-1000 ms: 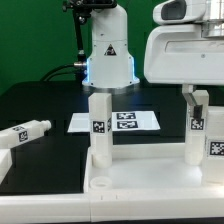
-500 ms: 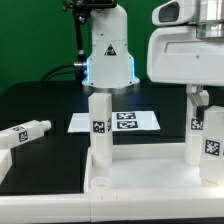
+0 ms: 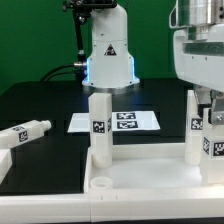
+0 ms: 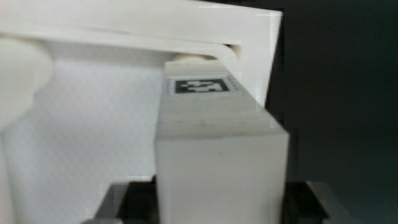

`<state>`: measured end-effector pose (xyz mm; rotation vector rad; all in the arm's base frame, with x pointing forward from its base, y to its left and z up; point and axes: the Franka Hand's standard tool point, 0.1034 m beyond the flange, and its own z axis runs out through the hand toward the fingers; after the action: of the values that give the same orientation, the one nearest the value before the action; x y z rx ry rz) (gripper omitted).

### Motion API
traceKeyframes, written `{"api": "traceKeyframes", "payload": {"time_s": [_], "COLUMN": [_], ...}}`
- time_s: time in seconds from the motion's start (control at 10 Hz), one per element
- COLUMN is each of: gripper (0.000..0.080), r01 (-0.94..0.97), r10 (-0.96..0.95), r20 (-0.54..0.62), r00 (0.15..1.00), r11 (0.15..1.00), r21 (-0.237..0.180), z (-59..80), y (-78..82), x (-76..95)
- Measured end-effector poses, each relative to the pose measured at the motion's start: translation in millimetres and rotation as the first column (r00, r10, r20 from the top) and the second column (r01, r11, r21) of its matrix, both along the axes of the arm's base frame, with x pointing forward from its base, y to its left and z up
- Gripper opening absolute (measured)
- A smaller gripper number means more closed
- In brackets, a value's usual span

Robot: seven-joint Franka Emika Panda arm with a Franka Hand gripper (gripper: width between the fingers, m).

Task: Assemble desk

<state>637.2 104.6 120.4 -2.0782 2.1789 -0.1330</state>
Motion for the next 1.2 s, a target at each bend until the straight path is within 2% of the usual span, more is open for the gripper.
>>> {"api": "traceKeyframes", "payload": {"time_s": [0.3,0.4,0.5,0.6,0.7,0.8,1.0,1.2], "gripper": [0.0286,0.037,0.0504,0.0504,0.0623,0.0641,0.0648,0.0649], "r01": [0.158,0.165,0.122,0.035,-0.093,-0.289,-0.424,-0.556], "r10": [-0.158,-0.165,-0.122,-0.035,0.093,0.291,0.426,0.559], "r20": [-0.009,-0.01,-0.008,-0.003,0.005,0.025,0.018,0.006], "r00": [0.987,0.986,0.993,0.999,0.996,0.957,0.905,0.829], "r11": [0.987,0.986,0.992,0.999,0.996,0.956,0.903,0.825], "r21": [0.026,0.025,0.018,0.003,-0.012,-0.046,-0.071,-0.1], "z": [-0.2,-1.2,-1.4,-0.3,1.7,2.0,2.6,1.9], "y": [0.6,0.5,0.3,2.5,7.7,7.3,16.9,12.9], "x": [-0.5,-0.6,-0.6,0.2,2.1,6.1,4.4,4.9]}}
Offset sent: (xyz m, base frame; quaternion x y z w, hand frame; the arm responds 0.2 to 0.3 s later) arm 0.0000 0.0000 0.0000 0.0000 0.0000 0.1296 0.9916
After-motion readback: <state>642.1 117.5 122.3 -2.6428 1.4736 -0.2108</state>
